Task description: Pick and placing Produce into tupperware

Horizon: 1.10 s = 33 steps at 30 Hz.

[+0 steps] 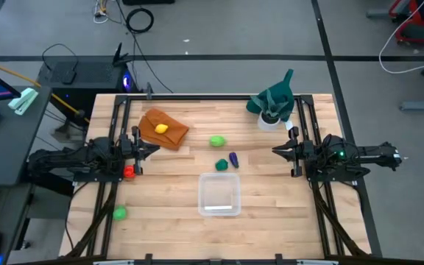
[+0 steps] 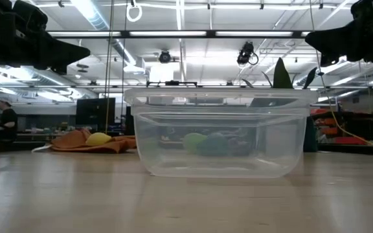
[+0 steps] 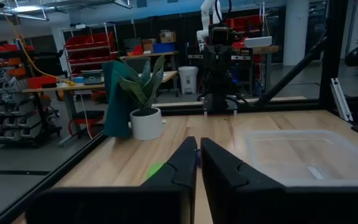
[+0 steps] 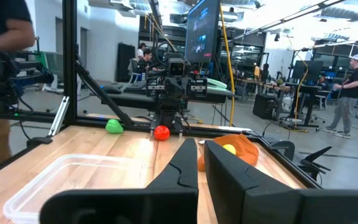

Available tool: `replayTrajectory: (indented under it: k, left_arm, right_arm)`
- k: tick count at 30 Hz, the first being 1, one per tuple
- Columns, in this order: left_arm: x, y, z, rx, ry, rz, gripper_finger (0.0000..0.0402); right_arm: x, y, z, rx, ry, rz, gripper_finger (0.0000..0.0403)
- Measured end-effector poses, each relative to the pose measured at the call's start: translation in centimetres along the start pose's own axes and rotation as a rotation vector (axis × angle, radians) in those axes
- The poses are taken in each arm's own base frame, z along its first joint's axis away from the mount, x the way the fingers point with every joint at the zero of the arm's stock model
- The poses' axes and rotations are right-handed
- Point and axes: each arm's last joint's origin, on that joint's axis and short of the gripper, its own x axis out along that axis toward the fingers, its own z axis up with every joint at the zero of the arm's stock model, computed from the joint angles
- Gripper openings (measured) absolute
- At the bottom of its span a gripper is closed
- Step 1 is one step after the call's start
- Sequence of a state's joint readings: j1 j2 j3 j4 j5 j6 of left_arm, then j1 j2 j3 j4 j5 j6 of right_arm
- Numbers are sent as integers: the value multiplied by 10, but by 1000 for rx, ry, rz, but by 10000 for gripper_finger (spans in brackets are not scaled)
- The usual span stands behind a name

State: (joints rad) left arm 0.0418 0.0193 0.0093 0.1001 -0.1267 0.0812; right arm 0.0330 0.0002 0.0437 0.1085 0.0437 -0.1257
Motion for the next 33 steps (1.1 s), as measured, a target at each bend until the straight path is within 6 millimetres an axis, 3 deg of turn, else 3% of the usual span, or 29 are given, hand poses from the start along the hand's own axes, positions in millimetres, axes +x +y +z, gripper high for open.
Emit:
replayTrajectory:
  k: [33]
  left_arm:
    - [0,0,0,0,0,0,28]
  right_arm:
    - [0,0,0,0,0,0,1]
